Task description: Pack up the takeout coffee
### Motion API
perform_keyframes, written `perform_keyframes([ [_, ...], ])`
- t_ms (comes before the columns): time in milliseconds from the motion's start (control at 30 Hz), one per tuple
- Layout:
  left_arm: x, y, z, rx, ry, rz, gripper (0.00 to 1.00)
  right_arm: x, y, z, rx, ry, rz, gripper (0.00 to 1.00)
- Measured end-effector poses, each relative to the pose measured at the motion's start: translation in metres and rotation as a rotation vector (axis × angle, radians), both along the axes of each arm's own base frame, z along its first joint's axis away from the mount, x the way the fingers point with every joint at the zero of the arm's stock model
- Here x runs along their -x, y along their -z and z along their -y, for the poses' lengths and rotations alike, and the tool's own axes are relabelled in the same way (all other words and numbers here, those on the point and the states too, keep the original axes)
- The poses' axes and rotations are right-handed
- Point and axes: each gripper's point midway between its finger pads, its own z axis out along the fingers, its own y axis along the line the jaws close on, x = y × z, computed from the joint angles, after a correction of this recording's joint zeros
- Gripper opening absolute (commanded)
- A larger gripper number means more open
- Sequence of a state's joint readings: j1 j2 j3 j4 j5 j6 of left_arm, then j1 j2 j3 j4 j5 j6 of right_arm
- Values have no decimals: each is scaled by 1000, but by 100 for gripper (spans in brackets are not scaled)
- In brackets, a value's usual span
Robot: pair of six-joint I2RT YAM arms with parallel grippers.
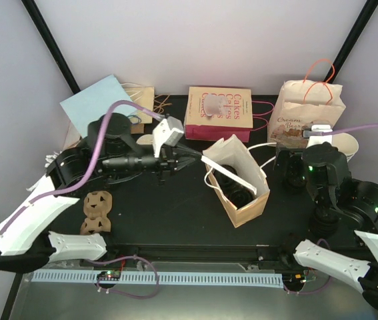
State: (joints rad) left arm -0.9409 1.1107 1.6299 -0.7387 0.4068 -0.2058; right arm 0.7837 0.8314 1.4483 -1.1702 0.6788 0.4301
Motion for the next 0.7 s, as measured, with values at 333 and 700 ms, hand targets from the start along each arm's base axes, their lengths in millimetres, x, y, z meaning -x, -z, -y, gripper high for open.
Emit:
perform_keyframes([
  [333,-22,46,27,-222,-72,16,2,1,8,0,9,2,-16,100],
  [700,-29,61,47,-308,-71,29,2,1,14,1,11,5,-24,100],
])
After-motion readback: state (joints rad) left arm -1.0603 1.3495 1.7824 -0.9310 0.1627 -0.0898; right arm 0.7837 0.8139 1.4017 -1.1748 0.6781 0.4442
